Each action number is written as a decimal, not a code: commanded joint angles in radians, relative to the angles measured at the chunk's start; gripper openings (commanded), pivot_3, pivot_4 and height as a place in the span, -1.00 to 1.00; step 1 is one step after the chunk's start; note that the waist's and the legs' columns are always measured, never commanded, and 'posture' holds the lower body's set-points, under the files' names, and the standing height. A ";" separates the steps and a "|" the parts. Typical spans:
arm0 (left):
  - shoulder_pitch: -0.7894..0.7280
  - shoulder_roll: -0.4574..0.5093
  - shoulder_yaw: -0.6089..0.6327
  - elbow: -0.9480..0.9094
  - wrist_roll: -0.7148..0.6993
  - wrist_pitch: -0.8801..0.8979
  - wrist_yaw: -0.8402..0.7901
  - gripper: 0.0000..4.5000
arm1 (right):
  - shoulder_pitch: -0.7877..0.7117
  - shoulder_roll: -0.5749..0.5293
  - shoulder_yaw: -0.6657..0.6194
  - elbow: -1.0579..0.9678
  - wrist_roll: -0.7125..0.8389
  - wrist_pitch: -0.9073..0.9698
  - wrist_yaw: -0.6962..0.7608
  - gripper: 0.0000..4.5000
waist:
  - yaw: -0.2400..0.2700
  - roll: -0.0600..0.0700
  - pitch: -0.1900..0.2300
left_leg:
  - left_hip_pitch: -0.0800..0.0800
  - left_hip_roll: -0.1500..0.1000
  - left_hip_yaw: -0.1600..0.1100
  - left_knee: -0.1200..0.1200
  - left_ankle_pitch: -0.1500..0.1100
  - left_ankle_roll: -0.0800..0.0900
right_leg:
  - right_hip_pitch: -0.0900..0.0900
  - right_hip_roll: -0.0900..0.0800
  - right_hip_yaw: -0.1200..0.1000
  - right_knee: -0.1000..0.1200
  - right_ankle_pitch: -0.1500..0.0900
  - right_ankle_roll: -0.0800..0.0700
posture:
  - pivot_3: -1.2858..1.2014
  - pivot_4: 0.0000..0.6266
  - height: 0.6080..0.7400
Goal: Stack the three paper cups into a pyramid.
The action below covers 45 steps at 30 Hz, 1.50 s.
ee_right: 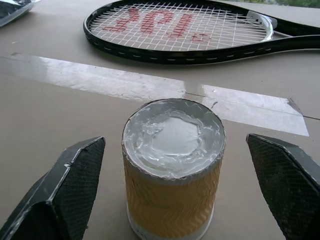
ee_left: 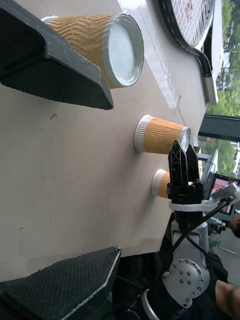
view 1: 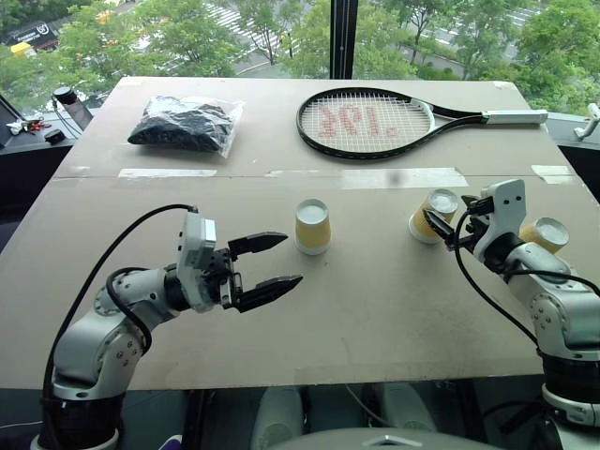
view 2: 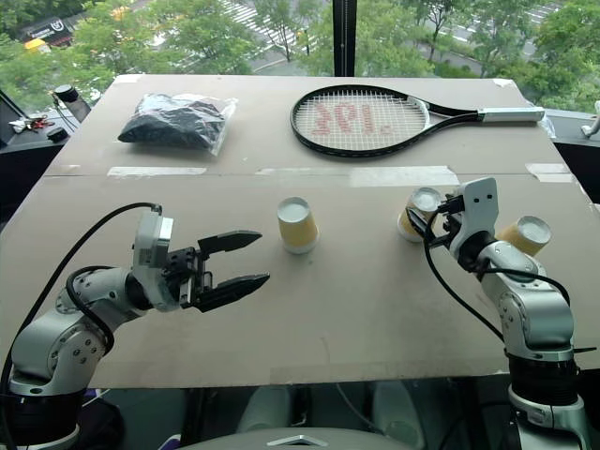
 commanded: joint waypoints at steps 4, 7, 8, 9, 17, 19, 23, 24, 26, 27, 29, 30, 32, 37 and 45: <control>0.012 0.010 0.022 -0.020 -0.009 -0.030 -0.018 1.00 | -0.027 -0.001 -0.004 0.009 -0.001 -0.018 0.009 0.42 | 0.000 0.000 0.000 | 0.000 0.000 0.000 0.000 0.000 0.000 | 0.000 0.000 0.000 0.000 0.000 0.000 | 0.03 -0.52 1.00; 0.018 0.008 0.026 -0.018 -0.001 -0.041 -0.018 1.00 | -0.030 -0.006 0.001 0.007 0.002 -0.027 0.026 0.05 | 0.000 0.000 0.000 | 0.000 0.000 0.000 0.000 0.000 0.000 | 0.000 0.000 0.000 0.000 0.000 0.000 | 0.03 -0.52 1.00; 0.023 0.004 0.026 -0.014 0.020 -0.064 -0.018 1.00 | -0.031 -0.006 0.001 0.005 0.002 -0.027 0.028 0.05 | 0.000 0.000 0.000 | 0.000 0.000 0.000 0.000 0.000 0.000 | 0.000 0.000 0.000 0.000 0.000 0.000 | 0.03 -0.52 1.00; 0.027 -0.002 0.027 -0.007 0.039 -0.089 -0.016 1.00 | -0.033 -0.005 0.003 0.005 -0.002 -0.030 0.030 0.05 | 0.000 0.000 0.000 | 0.000 0.000 0.000 0.000 0.000 0.000 | 0.000 0.000 0.000 0.000 0.000 0.000 | 0.03 -0.52 1.00; 0.050 -0.030 0.084 0.113 0.082 -0.198 -0.013 1.00 | -0.052 -0.020 0.084 -0.073 0.005 -0.031 0.093 0.05 | -0.002 0.001 0.001 | 0.000 0.000 0.001 -0.001 0.000 0.000 | -0.001 0.000 0.000 0.000 0.000 0.000 | 0.03 -0.52 1.00; 0.081 -0.016 0.115 0.131 0.089 -0.217 -0.029 1.00 | -0.064 -0.023 0.146 -0.114 0.004 -0.014 0.115 0.05 | -0.005 0.001 0.001 | -0.001 0.000 0.002 -0.002 0.000 0.000 | -0.003 0.000 0.000 0.000 0.000 0.000 | 0.03 -0.52 1.00; 0.138 -0.008 0.167 0.153 0.090 -0.257 -0.055 1.00 | -0.098 -0.002 0.251 -0.167 0.017 0.026 0.140 0.05 | -0.005 0.001 0.001 | -0.001 0.001 0.004 -0.003 0.000 0.000 | -0.006 0.000 0.001 0.001 0.000 0.000 | 0.03 -0.52 1.00; 0.142 -0.008 0.171 0.156 0.090 -0.264 -0.061 1.00 | -0.105 -0.005 0.272 -0.168 0.009 0.022 0.151 0.05 | -0.003 0.001 0.001 | -0.001 0.002 0.004 -0.003 0.000 0.000 | -0.006 0.000 0.000 0.001 0.000 0.000 | 0.03 -0.52 1.00; 0.148 -0.004 0.175 0.160 0.084 -0.263 -0.071 1.00 | -0.119 -0.008 0.309 -0.160 -0.008 0.009 0.170 0.05 | 0.005 0.001 0.001 | -0.002 0.002 0.003 -0.003 0.000 0.000 | -0.006 0.000 -0.001 0.001 0.000 0.000 | 0.03 -0.52 1.00; 0.151 -0.001 0.177 0.160 0.079 -0.259 -0.074 1.00 | -0.126 -0.008 0.326 -0.154 -0.015 -0.001 0.179 0.05 | 0.006 0.001 0.001 | -0.003 0.002 0.003 -0.002 0.000 0.000 | -0.006 -0.001 -0.002 0.000 0.000 0.000 | 0.03 -0.52 1.00; 0.154 0.004 0.183 0.161 0.074 -0.256 -0.079 1.00 | -0.139 -0.005 0.358 -0.134 -0.034 -0.022 0.194 0.05 | 0.002 0.001 0.001 | -0.003 0.001 0.004 -0.002 0.000 0.001 | -0.006 -0.002 -0.001 0.000 0.000 0.000 | 0.03 -0.52 1.00; 0.154 0.005 0.186 0.162 0.073 -0.257 -0.081 1.00 | -0.144 -0.004 0.369 -0.125 -0.042 -0.029 0.200 0.05 | 0.000 0.001 0.001 | -0.003 0.001 0.004 -0.002 0.000 0.001 | -0.006 -0.002 -0.001 0.000 0.000 0.000 | 0.03 -0.52 1.00; 0.155 0.011 0.193 0.166 0.068 -0.252 -0.086 1.00 | -0.156 -0.001 0.391 -0.106 -0.059 -0.046 0.215 0.05 | -0.001 0.001 0.001 | -0.003 0.001 0.003 -0.002 0.000 0.000 | -0.006 -0.001 -0.001 0.000 0.000 0.000 | 0.03 -0.52 1.00; 0.173 0.009 0.209 0.145 0.062 -0.245 -0.084 1.00 | -0.177 0.009 0.410 -0.068 -0.086 -0.065 0.234 0.05 | -0.003 0.001 0.001 | -0.003 0.001 0.004 -0.002 0.000 0.000 | -0.006 -0.001 -0.001 0.000 0.000 0.000 | 0.03 -0.52 1.00; 0.187 0.012 0.218 0.139 0.067 -0.263 -0.096 1.00 | -0.194 0.035 0.430 -0.032 -0.109 -0.066 0.245 0.05 | -0.003 0.001 0.001 | -0.003 0.002 0.004 -0.002 0.000 0.000 | -0.006 -0.001 -0.001 0.001 0.000 0.000 | 0.03 -0.52 1.00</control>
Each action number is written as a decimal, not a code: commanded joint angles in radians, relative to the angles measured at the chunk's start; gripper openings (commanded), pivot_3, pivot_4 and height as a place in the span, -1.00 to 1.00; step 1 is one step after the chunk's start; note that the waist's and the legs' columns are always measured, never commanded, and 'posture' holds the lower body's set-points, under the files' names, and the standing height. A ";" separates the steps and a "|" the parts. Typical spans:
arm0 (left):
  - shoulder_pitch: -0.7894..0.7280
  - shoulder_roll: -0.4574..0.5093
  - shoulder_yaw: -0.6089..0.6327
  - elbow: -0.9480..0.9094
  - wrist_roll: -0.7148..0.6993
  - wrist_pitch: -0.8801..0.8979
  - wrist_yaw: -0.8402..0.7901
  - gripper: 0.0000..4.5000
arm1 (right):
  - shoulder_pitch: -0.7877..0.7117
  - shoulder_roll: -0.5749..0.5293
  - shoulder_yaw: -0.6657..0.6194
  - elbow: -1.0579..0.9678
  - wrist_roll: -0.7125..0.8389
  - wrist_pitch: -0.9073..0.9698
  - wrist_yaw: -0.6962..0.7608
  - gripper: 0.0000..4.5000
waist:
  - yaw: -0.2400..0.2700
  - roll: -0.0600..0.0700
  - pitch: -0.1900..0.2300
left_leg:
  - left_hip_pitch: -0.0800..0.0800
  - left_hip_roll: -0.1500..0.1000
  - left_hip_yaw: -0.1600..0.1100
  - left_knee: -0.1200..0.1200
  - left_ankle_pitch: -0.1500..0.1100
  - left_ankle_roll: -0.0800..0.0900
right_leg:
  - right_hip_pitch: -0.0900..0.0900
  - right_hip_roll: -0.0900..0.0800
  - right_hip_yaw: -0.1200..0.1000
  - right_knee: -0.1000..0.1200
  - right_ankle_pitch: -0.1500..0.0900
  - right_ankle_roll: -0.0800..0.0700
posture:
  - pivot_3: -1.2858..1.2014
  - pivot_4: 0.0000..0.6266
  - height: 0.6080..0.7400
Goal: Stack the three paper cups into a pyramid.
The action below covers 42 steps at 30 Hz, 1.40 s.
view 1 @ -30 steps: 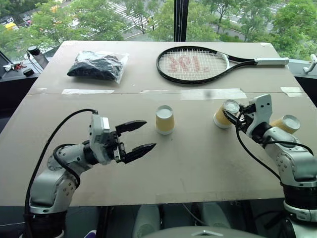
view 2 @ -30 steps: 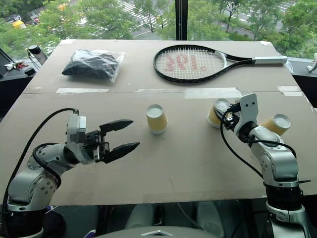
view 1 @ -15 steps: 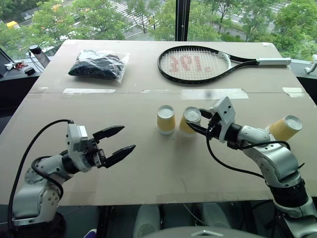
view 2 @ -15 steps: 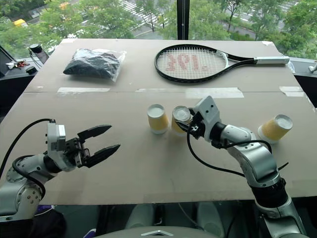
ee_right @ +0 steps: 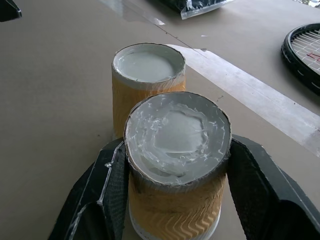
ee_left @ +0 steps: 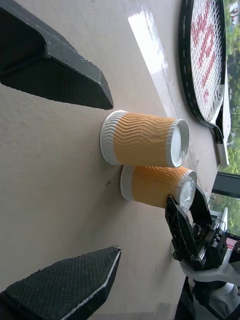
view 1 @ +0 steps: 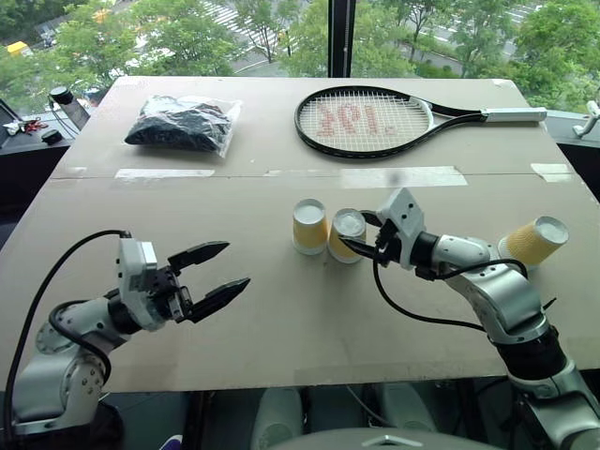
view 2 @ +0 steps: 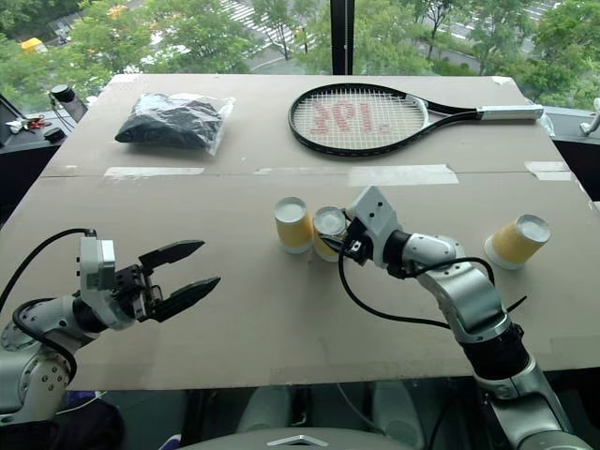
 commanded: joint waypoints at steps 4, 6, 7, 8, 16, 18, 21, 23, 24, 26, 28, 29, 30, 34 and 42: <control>0.000 0.018 0.047 -0.028 -0.043 -0.024 -0.046 1.00 | -0.018 0.016 0.007 0.003 -0.016 -0.014 0.012 0.05 | -0.001 0.000 0.000 | 0.000 0.000 0.000 0.000 0.000 0.000 | 0.000 0.000 0.000 0.000 0.000 0.000 | 0.03 -0.52 1.00; -0.002 0.026 0.062 -0.024 -0.075 -0.020 -0.087 1.00 | -0.019 0.017 0.006 0.020 -0.021 -0.009 0.014 0.05 | -0.002 0.000 0.000 | 0.000 0.000 0.000 0.000 0.000 0.000 | 0.000 0.000 0.000 0.000 0.000 0.000 | 0.03 -0.52 1.00; -0.002 0.026 0.068 -0.023 -0.084 -0.019 -0.098 1.00 | -0.018 0.017 0.005 0.024 -0.021 -0.007 0.017 0.05 | -0.002 0.000 0.000 | 0.000 0.000 0.000 0.000 0.000 0.000 | 0.000 0.000 0.000 0.000 0.000 0.000 | 0.03 -0.52 1.00; -0.003 0.025 0.073 -0.020 -0.090 -0.021 -0.105 1.00 | -0.019 0.017 0.003 0.029 -0.021 -0.009 0.019 0.05 | -0.002 0.000 0.000 | 0.000 0.000 0.000 0.000 0.000 0.000 | 0.000 0.000 0.000 0.000 0.000 0.000 | 0.03 -0.52 1.00; -0.012 -0.017 0.085 -0.010 -0.116 -0.060 -0.143 1.00 | 0.005 -0.013 -0.085 -0.043 0.013 -0.024 0.031 0.99 | 0.001 0.001 0.001 | 0.000 0.000 0.000 0.000 0.000 0.000 | 0.000 0.000 0.000 0.000 0.000 0.000 | 0.03 -0.52 1.00; -0.021 -0.016 0.067 -0.029 -0.128 -0.040 -0.149 1.00 | 0.033 -0.040 -0.156 -0.113 0.056 -0.016 0.040 0.99 | 0.003 0.000 0.001 | 0.000 0.000 0.000 0.000 0.000 0.000 | 0.000 0.000 0.000 0.000 0.000 0.000 | 0.03 -0.52 1.00; -0.044 -0.019 0.045 -0.062 -0.165 0.000 -0.140 1.00 | 0.079 -0.090 -0.282 -0.215 0.119 0.013 0.034 0.99 | 0.008 0.000 0.001 | -0.001 0.000 0.000 0.000 0.000 0.000 | 0.000 -0.001 0.000 0.000 0.000 0.000 | 0.03 -0.52 1.00; -0.067 -0.013 0.022 -0.089 -0.210 0.050 -0.132 1.00 | 0.102 -0.114 -0.409 -0.271 0.186 0.067 -0.001 0.99 | 0.007 0.000 0.000 | -0.001 0.000 -0.001 0.000 0.000 0.000 | 0.001 -0.001 -0.001 0.000 0.000 0.000 | 0.03 -0.52 1.00; -0.080 -0.010 0.007 -0.103 -0.226 0.072 -0.130 1.00 | 0.112 -0.133 -0.474 -0.283 0.192 0.092 -0.030 0.99 | 0.006 0.000 0.000 | 0.000 0.000 -0.001 0.000 0.000 0.000 | 0.001 -0.001 0.000 0.000 0.000 0.000 | 0.03 -0.52 1.00; -0.108 -0.008 -0.019 -0.125 -0.242 0.094 -0.132 1.00 | 0.132 -0.172 -0.568 -0.277 0.164 0.127 -0.088 0.99 | 0.004 0.000 0.000 | 0.000 0.000 -0.001 0.000 0.000 0.000 | 0.001 0.000 0.000 0.000 0.000 0.000 | 0.03 -0.52 1.00; -0.134 -0.005 -0.038 -0.139 -0.251 0.112 -0.134 1.00 | 0.166 -0.210 -0.630 -0.272 0.140 0.143 -0.119 0.99 | 0.004 0.000 0.000 | 0.000 -0.002 -0.001 0.000 0.000 0.000 | 0.001 0.000 0.000 0.000 0.000 0.000 | 0.03 -0.52 1.00; -0.150 -0.003 -0.050 -0.144 -0.257 0.125 -0.131 1.00 | 0.188 -0.224 -0.660 -0.259 0.105 0.149 -0.157 0.99 | 0.004 0.000 0.000 | 0.000 -0.003 -0.001 0.000 0.000 0.000 | 0.001 0.000 0.000 0.000 0.000 0.000 | 0.03 -0.52 1.00; -0.167 -0.003 -0.061 -0.148 -0.262 0.135 -0.126 1.00 | 0.208 -0.232 -0.688 -0.242 0.067 0.154 -0.201 0.99 | 0.004 0.000 0.000 | 0.000 -0.003 -0.001 0.000 0.000 0.000 | 0.001 0.000 0.001 0.000 0.000 0.000 | 0.03 -0.52 1.00; -0.219 -0.010 -0.100 -0.148 -0.261 0.158 -0.121 1.00 | 0.288 -0.234 -0.725 -0.173 -0.010 0.168 -0.274 0.99 | 0.002 0.000 0.000 | 0.000 -0.003 0.000 0.000 0.000 0.000 | 0.001 0.000 0.002 0.000 0.000 0.000 | 0.03 -0.52 1.00; -0.233 0.012 -0.106 -0.164 -0.272 0.188 -0.113 1.00 | 0.339 -0.134 -0.756 -0.087 -0.026 0.195 -0.369 0.99 | 0.001 0.001 0.001 | 0.001 -0.003 -0.001 -0.001 0.000 0.000 | 0.000 0.002 0.004 0.000 0.000 0.000 | 0.03 -0.52 1.00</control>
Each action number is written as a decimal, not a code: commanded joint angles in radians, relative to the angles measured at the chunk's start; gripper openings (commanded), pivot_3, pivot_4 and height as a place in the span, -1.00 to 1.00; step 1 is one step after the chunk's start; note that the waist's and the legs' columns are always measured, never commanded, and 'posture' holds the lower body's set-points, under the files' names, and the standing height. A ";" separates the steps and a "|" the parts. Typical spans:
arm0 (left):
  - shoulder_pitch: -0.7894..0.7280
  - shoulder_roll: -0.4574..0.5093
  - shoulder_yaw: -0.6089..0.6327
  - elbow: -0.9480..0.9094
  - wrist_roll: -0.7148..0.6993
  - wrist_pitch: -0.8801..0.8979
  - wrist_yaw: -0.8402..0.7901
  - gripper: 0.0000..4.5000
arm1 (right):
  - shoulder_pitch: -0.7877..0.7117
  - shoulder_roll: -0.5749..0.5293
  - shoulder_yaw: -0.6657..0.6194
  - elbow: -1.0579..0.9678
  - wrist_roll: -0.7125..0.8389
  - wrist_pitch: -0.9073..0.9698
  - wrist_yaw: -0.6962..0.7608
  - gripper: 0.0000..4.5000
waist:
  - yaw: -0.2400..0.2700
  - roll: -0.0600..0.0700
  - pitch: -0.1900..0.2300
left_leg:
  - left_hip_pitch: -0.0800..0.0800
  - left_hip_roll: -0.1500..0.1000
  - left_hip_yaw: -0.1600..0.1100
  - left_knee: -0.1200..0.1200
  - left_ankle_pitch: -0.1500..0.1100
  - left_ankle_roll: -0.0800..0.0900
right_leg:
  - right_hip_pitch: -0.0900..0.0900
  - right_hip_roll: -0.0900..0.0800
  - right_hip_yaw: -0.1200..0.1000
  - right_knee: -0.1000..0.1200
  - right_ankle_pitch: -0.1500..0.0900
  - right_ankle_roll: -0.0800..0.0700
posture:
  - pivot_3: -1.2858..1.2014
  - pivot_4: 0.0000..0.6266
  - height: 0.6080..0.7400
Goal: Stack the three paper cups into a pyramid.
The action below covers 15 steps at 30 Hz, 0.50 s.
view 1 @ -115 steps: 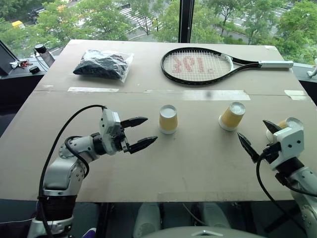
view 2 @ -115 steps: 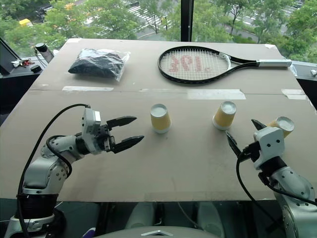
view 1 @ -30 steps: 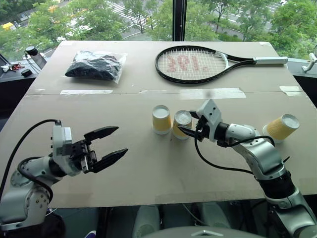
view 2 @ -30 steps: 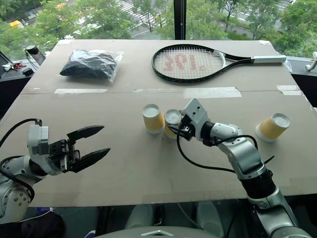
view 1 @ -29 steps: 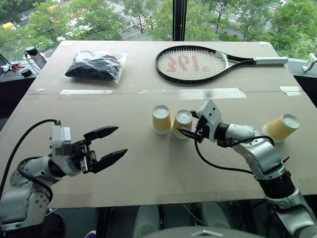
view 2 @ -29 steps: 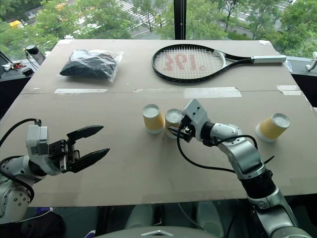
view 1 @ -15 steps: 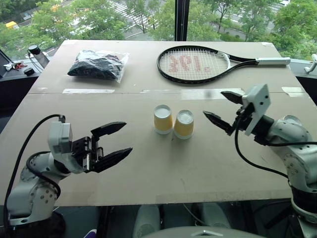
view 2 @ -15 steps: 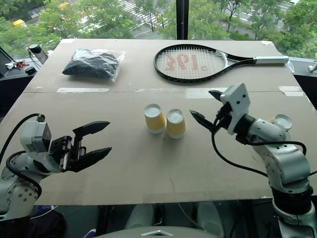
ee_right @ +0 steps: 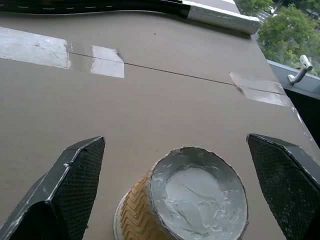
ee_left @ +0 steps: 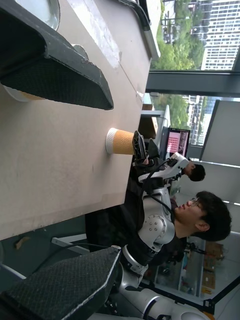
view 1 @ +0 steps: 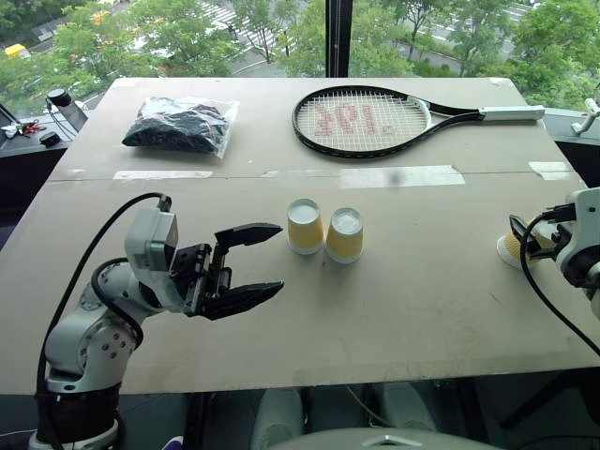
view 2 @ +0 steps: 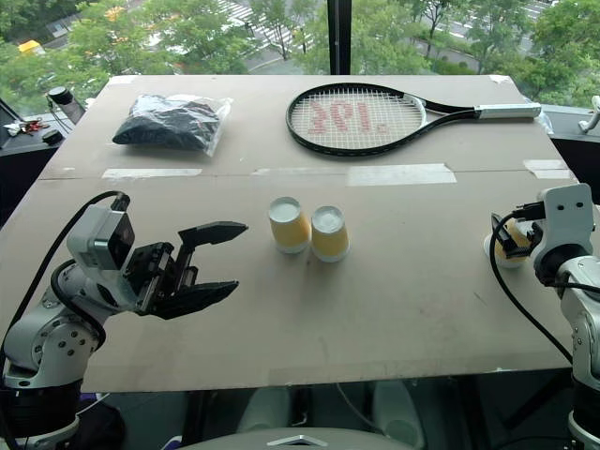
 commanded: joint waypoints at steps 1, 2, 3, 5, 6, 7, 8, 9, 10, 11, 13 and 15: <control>-0.011 0.018 0.018 -0.051 -0.032 0.021 0.020 1.00 | 0.009 0.033 -0.061 0.002 -0.005 0.012 -0.049 0.99 | 0.003 0.000 0.000 | 0.000 0.000 0.000 0.000 0.000 0.000 | 0.000 0.000 0.000 0.000 0.000 0.000 | 0.03 -0.52 1.00; -0.010 0.018 0.017 -0.057 -0.035 0.025 0.026 1.00 | 0.011 0.039 -0.065 0.004 -0.004 0.011 -0.055 0.99 | 0.004 0.000 0.000 | 0.000 0.000 0.000 0.000 0.000 0.000 | 0.000 0.000 0.001 0.000 0.000 0.000 | 0.03 -0.52 1.00; -0.010 0.017 0.018 -0.061 -0.036 0.028 0.030 1.00 | 0.013 0.043 -0.068 0.005 -0.004 0.011 -0.059 0.99 | 0.004 0.000 0.000 | 0.000 -0.001 0.000 0.000 0.000 0.000 | 0.000 -0.001 0.001 0.000 0.000 0.000 | 0.03 -0.52 1.00; -0.008 0.017 0.019 -0.066 -0.038 0.032 0.036 1.00 | 0.014 0.051 -0.077 0.007 0.005 0.015 -0.066 0.99 | 0.004 0.000 0.000 | -0.001 -0.001 0.000 0.000 0.000 0.000 | 0.000 -0.001 0.001 0.000 0.000 0.000 | 0.03 -0.52 1.00; -0.008 0.017 0.019 -0.068 -0.038 0.034 0.039 1.00 | 0.014 0.056 -0.082 0.008 0.009 0.017 -0.070 0.99 | 0.003 0.000 0.000 | 0.000 -0.001 0.000 0.000 0.000 0.000 | 0.000 -0.001 0.001 0.000 0.000 0.000 | 0.03 -0.52 1.00; -0.007 0.017 0.020 -0.070 -0.039 0.036 0.043 1.00 | 0.015 0.059 -0.088 0.010 0.011 0.017 -0.072 0.99 | 0.004 0.000 0.000 | 0.000 -0.001 0.000 0.000 0.000 0.000 | 0.000 -0.001 0.001 0.000 0.000 0.000 | 0.03 -0.52 1.00; -0.008 0.016 0.020 -0.074 -0.040 0.038 0.049 1.00 | 0.015 0.067 -0.098 0.013 0.016 0.017 -0.077 0.99 | 0.003 0.000 0.000 | 0.000 -0.001 0.000 0.000 0.000 0.000 | 0.000 -0.001 0.001 0.000 0.000 0.000 | 0.03 -0.52 1.00; -0.008 0.015 0.020 -0.076 -0.041 0.040 0.053 1.00 | 0.015 0.072 -0.104 0.014 0.020 0.018 -0.082 0.99 | 0.003 0.000 0.000 | 0.000 -0.001 0.000 0.000 0.000 0.000 | 0.000 -0.001 0.001 0.000 0.000 0.000 | 0.03 -0.52 1.00; -0.009 0.015 0.019 -0.080 -0.042 0.042 0.058 1.00 | 0.015 0.080 -0.113 0.017 0.027 0.018 -0.084 0.99 | 0.003 0.000 0.000 | 0.000 -0.001 0.000 0.000 0.000 0.000 | 0.000 -0.001 0.002 0.000 0.000 0.000 | 0.03 -0.52 1.00; -0.009 0.014 0.018 -0.083 -0.043 0.043 0.063 1.00 | 0.014 0.089 -0.122 0.019 0.036 0.019 -0.086 0.99 | 0.003 0.000 0.000 | 0.000 -0.001 0.000 0.000 0.000 0.000 | 0.000 -0.001 0.002 0.000 0.000 0.000 | 0.03 -0.52 1.00; -0.009 0.014 0.015 -0.086 -0.042 0.043 0.069 1.00 | 0.010 0.105 -0.142 0.024 0.053 0.023 -0.088 0.89 | 0.003 0.000 0.000 | 0.000 -0.001 0.000 0.000 0.000 0.000 | 0.000 -0.001 0.003 0.000 0.000 0.000 | 0.03 -0.52 1.00; -0.008 0.014 0.015 -0.086 -0.041 0.042 0.070 1.00 | 0.013 0.106 -0.149 0.028 0.062 0.024 -0.085 0.65 | 0.004 0.000 0.000 | 0.000 -0.001 0.000 0.000 0.000 0.000 | 0.000 -0.001 0.003 0.000 0.000 0.000 | 0.03 -0.52 1.00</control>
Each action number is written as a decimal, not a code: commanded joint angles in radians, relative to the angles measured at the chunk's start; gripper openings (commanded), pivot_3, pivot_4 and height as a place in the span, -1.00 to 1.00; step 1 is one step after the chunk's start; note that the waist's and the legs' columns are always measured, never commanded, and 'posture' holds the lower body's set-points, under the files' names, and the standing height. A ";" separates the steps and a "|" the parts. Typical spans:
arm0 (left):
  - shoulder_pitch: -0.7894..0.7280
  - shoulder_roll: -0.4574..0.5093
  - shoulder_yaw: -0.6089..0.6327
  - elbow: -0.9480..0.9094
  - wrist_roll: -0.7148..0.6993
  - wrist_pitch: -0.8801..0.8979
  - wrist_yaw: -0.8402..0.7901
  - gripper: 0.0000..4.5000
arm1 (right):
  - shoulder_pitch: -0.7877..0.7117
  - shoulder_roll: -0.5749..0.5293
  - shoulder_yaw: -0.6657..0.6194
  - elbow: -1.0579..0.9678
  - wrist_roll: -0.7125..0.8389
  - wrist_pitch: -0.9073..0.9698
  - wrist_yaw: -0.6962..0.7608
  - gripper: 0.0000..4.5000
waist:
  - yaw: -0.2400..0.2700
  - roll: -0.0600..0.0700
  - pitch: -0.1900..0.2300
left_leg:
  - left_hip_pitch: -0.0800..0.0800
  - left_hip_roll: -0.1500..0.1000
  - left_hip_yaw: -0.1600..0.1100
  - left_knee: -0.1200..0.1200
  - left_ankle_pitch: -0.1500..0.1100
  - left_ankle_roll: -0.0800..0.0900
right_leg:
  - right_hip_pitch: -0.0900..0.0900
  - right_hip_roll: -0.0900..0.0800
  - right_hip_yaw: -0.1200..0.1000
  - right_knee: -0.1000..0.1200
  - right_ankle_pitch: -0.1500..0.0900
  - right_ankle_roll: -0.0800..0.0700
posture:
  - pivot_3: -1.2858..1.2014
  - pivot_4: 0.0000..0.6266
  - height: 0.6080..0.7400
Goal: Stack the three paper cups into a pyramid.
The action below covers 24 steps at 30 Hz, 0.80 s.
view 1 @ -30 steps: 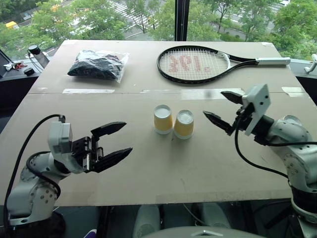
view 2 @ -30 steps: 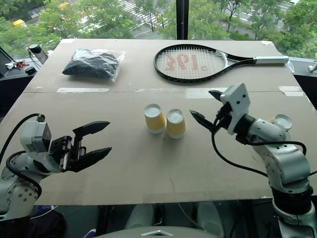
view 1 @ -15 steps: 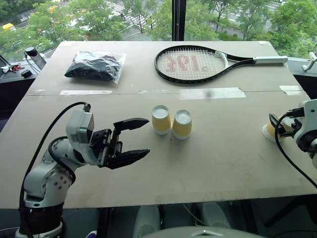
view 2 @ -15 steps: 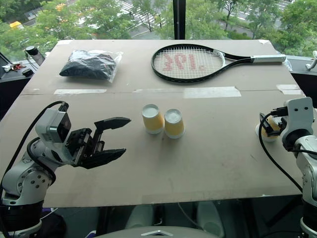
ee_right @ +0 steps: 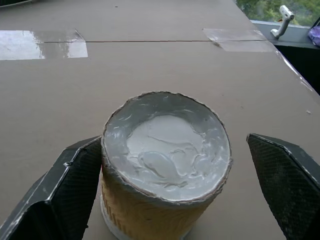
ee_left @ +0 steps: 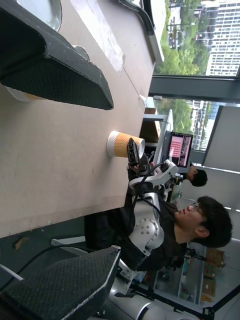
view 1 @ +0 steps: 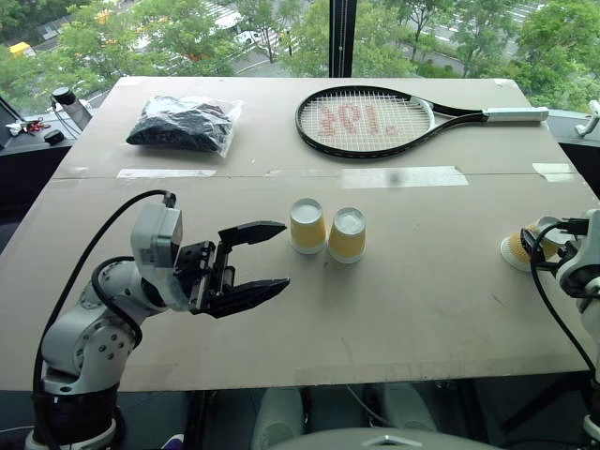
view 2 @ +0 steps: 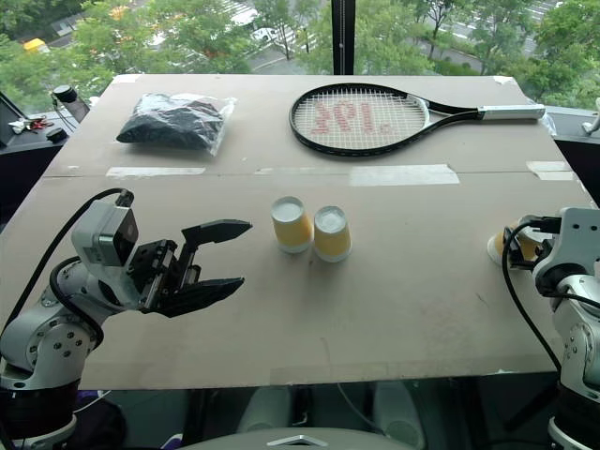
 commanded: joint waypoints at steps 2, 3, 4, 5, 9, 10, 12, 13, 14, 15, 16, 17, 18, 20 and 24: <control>-0.005 0.010 0.016 -0.041 -0.022 0.001 0.008 1.00 | -0.002 -0.005 -0.053 -0.006 0.023 0.000 -0.007 0.23 | 0.000 0.000 0.000 | 0.000 0.000 0.000 0.000 0.000 0.000 | 0.000 0.000 0.000 0.000 0.000 0.000 | 0.03 -0.52 1.00; -0.005 0.009 0.016 -0.041 -0.022 0.001 0.010 1.00 | 0.003 -0.012 -0.049 -0.007 0.023 -0.008 0.003 0.06 | 0.000 0.000 0.000 | 0.000 0.000 0.000 0.000 0.000 0.000 | 0.000 0.000 0.000 0.000 0.000 0.000 | 0.03 -0.52 1.00; -0.005 0.009 0.016 -0.041 -0.022 0.001 0.011 1.00 | 0.007 -0.018 -0.045 -0.007 0.023 -0.015 0.010 0.03 | 0.000 0.000 0.000 | 0.000 0.000 0.000 0.000 0.000 0.000 | 0.000 0.000 0.000 0.000 0.000 0.000 | 0.03 -0.52 1.00; -0.004 0.008 0.015 -0.041 -0.022 0.000 0.012 1.00 | 0.008 -0.022 -0.042 -0.014 0.028 -0.023 0.021 0.03 | 0.000 0.000 0.000 | 0.000 0.000 0.000 0.000 0.000 0.000 | 0.000 0.000 0.000 0.000 0.000 0.000 | 0.03 -0.52 1.00; 0.014 0.000 0.026 -0.035 -0.026 0.000 0.026 1.00 | 0.000 -0.051 -0.002 -0.085 0.084 -0.043 0.108 0.03 | -0.002 0.001 0.000 | 0.000 0.000 0.000 0.000 0.000 0.000 | 0.000 0.000 0.001 0.000 0.000 0.000 | 0.03 -0.52 1.00; 0.020 0.000 0.031 -0.031 -0.026 -0.001 0.027 1.00 | -0.009 -0.054 0.010 -0.106 0.104 -0.034 0.123 0.03 | -0.003 0.001 0.000 | 0.000 0.000 0.000 0.000 0.000 0.000 | 0.000 0.000 0.001 0.000 0.000 0.000 | 0.03 -0.52 1.00; 0.051 -0.003 0.051 -0.014 -0.010 -0.018 0.024 1.00 | -0.067 -0.069 0.072 -0.174 0.183 0.011 0.170 0.03 | -0.007 0.001 0.001 | 0.001 0.000 0.000 0.000 0.000 0.000 | 0.000 0.001 0.002 0.000 0.000 0.000 | 0.03 -0.52 1.00; 0.074 -0.005 0.065 -0.008 -0.001 -0.028 0.024 1.00 | -0.116 -0.077 0.119 -0.202 0.221 0.034 0.195 0.03 | -0.011 0.002 0.001 | 0.002 0.000 -0.001 -0.001 0.000 0.000 | 0.000 0.002 0.002 0.000 0.000 0.000 | 0.03 -0.52 1.00; 0.101 -0.008 0.084 -0.011 -0.002 -0.031 0.034 1.00 | -0.183 -0.079 0.169 -0.216 0.259 0.060 0.213 0.03 | -0.024 0.002 0.001 | 0.002 0.000 -0.002 -0.001 0.000 0.000 | 0.000 0.002 0.003 0.000 0.000 0.000 | 0.03 -0.52 1.00; 0.126 -0.011 0.100 -0.016 -0.003 -0.034 0.043 1.00 | -0.245 -0.079 0.211 -0.217 0.286 0.080 0.227 0.03 | -0.029 0.002 0.001 | 0.003 0.000 -0.003 -0.001 0.000 0.000 | 0.000 0.003 0.004 0.001 0.000 0.000 | 0.03 -0.52 1.00; 0.153 -0.013 0.117 -0.024 -0.002 -0.038 0.048 1.00 | -0.320 -0.078 0.260 -0.207 0.307 0.102 0.241 0.03 | -0.029 0.002 0.001 | 0.003 -0.001 -0.005 -0.001 0.000 0.000 | 0.000 0.004 0.005 0.001 0.000 0.000 | 0.03 -0.52 1.00; 0.172 -0.014 0.130 -0.029 -0.001 -0.042 0.051 1.00 | -0.376 -0.081 0.298 -0.197 0.320 0.118 0.254 0.03 | -0.030 0.002 0.002 | 0.003 -0.001 -0.007 -0.001 0.000 0.000 | -0.001 0.003 0.005 0.001 0.000 0.000 | 0.03 -0.52 1.00; 0.193 -0.015 0.145 -0.031 0.001 -0.047 0.055 1.00 | -0.436 -0.086 0.340 -0.181 0.331 0.131 0.274 0.03 | -0.028 0.002 0.002 | 0.003 -0.001 -0.008 -0.001 0.000 0.000 | 0.000 0.003 0.005 0.001 0.000 0.000 | 0.03 -0.52 1.00; 0.227 -0.018 0.172 -0.027 0.007 -0.060 0.059 1.00 | -0.530 -0.088 0.407 -0.146 0.349 0.151 0.306 0.03 | -0.018 0.002 0.002 | 0.001 0.000 -0.010 -0.001 0.000 0.000 | -0.001 0.002 0.004 0.000 0.000 0.000 | 0.03 -0.52 1.00; 0.310 -0.039 0.246 0.012 0.036 -0.108 0.052 1.00 | -0.693 -0.074 0.562 -0.079 0.358 0.182 0.375 0.03 | -0.002 0.002 0.002 | -0.002 -0.001 -0.010 -0.002 0.000 0.000 | -0.001 0.000 0.003 -0.002 0.000 -0.001 | 0.03 -0.52 1.00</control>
